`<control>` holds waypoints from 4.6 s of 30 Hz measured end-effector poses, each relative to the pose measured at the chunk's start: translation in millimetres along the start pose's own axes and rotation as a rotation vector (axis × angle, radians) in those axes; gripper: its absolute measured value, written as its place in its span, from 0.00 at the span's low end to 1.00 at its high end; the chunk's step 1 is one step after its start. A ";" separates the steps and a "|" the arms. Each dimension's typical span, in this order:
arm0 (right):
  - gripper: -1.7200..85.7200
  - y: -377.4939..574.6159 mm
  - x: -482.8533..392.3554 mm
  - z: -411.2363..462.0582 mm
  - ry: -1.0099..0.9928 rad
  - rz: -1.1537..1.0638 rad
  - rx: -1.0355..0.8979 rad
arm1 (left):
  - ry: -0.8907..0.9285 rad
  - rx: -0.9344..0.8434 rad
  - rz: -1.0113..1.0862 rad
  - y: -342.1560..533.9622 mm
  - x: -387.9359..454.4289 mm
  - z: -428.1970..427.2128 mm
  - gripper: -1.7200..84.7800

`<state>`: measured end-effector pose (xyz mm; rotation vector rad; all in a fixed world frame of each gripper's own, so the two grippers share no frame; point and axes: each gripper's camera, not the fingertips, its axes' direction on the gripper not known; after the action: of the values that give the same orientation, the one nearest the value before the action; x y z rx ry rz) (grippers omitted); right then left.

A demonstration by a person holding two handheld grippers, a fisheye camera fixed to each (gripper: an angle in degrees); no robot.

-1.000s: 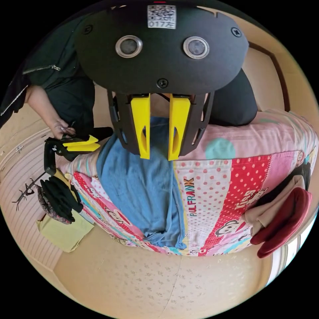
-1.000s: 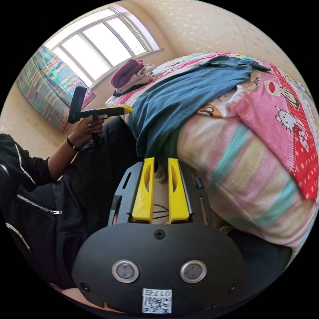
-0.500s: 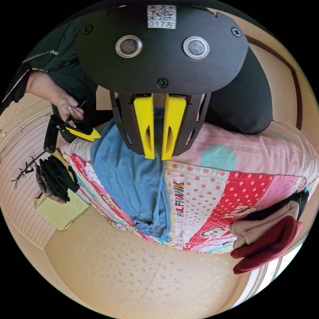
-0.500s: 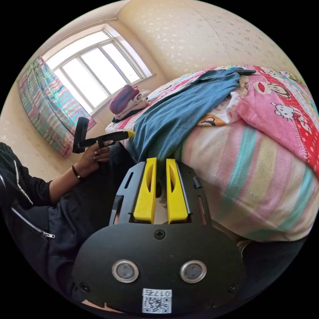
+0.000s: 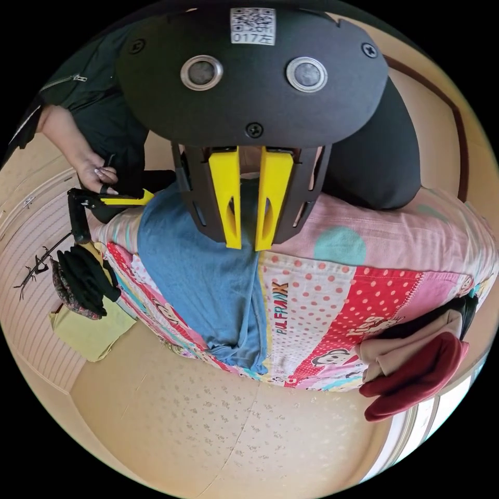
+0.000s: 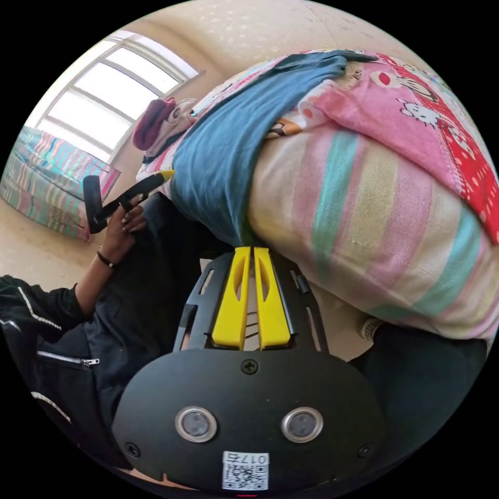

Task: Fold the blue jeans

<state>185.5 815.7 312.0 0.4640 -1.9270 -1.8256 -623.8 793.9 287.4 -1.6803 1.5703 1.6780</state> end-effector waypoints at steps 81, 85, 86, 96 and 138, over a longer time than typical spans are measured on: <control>0.12 -92.3 44.5 92.3 -0.050 -0.137 -0.079 | -0.146 -0.441 0.320 -52.0 91.0 153.4 0.01; 0.07 -93.2 59.1 70.9 -0.162 -0.128 -0.044 | -0.135 -0.439 0.315 -67.2 75.1 142.9 0.02; 0.06 -93.0 59.5 60.5 -0.203 -0.139 -0.040 | -0.131 -0.440 0.314 -69.6 72.2 140.7 0.02; 0.03 -119.0 36.2 -84.7 -0.444 -0.262 0.160 | 0.360 -0.259 0.069 -112.6 -34.7 20.0 0.15; 0.02 -178.6 101.9 -366.0 -0.543 -0.336 0.346 | 1.737 0.443 -0.223 -66.5 -66.3 -39.3 0.03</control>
<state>283.3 439.4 153.6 0.4534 -2.6985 -1.9713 -531.3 817.1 323.1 -2.8826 1.7583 -0.6950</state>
